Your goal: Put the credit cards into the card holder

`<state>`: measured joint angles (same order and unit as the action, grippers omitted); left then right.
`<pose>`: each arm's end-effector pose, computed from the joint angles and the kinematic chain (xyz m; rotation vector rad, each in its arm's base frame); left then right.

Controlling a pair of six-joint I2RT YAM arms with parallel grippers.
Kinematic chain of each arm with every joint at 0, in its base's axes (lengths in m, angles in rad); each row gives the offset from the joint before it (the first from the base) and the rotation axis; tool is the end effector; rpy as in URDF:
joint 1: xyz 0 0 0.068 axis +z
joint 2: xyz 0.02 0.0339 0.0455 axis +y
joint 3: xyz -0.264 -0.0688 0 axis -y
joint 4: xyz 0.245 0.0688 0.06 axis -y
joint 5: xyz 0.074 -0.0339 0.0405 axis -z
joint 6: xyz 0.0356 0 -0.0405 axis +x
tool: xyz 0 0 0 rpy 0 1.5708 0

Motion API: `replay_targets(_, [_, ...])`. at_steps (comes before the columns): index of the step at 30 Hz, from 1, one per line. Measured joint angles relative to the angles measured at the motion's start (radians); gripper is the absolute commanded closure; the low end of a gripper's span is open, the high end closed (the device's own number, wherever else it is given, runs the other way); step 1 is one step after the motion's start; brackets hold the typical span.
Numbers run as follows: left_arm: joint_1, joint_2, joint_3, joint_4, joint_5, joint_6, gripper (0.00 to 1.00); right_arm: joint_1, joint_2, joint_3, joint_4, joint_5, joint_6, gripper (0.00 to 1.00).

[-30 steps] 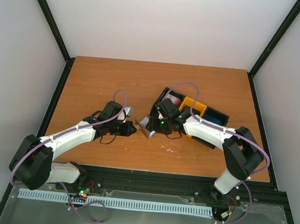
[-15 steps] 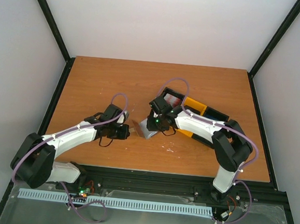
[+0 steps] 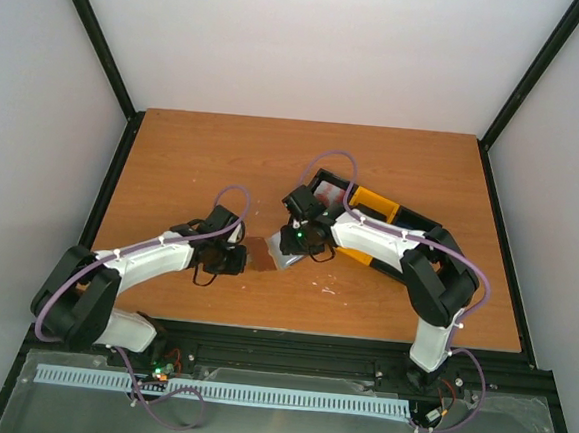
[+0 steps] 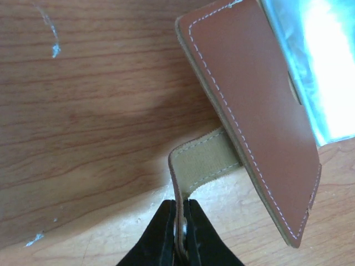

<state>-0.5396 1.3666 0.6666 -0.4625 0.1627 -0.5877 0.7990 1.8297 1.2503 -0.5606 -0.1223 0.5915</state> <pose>0.1994 -0.1261 0.1599 -0.0204 2.8389 -0.5096 0.2557 0.2690 0.1854 -0.3320 2.8210 0.5316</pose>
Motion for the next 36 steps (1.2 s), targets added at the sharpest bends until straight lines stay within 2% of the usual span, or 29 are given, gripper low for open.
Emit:
replay_targets(3, [0.0, 0.006, 0.0, -0.005, -0.003, -0.002, 0.99, 0.006, 0.0, 0.005, -0.008, 0.017, 0.002, 0.49])
replay_targets(6, [0.0, 0.007, 0.0, -0.005, -0.003, -0.003, 0.99, 0.009, 0.006, 0.01, -0.016, 0.024, -0.002, 0.56])
replay_targets(9, [0.0, 0.01, 0.0, -0.005, -0.003, -0.003, 0.99, 0.009, 0.017, 0.011, -0.011, 0.006, 0.0, 0.68])
replay_targets(11, [0.0, 0.013, 0.0, -0.005, -0.003, -0.003, 0.99, 0.009, 0.021, 0.011, -0.004, -0.018, -0.004, 0.7])
replay_targets(23, [0.0, 0.019, 0.0, -0.004, -0.003, -0.003, 0.99, 0.009, 0.02, -0.035, 0.143, -0.27, 0.002, 0.5])
replay_targets(26, [0.0, 0.019, 0.0, -0.005, -0.003, -0.005, 0.92, 0.009, 0.025, -0.036, 0.178, -0.328, 0.002, 0.46])
replay_targets(30, [0.0, 0.019, 0.0, -0.01, -0.021, -0.017, 0.77, 0.009, 0.052, -0.036, 0.232, -0.394, -0.002, 0.41])
replay_targets(34, [0.0, 0.013, 0.011, -0.037, -0.062, -0.047, 0.7, 0.009, 0.09, -0.036, 0.263, -0.427, -0.001, 0.42])
replay_targets(36, [0.0, -0.005, 0.021, -0.061, -0.095, -0.073, 0.62, 0.009, 0.113, -0.034, 0.267, -0.438, -0.001, 0.42])
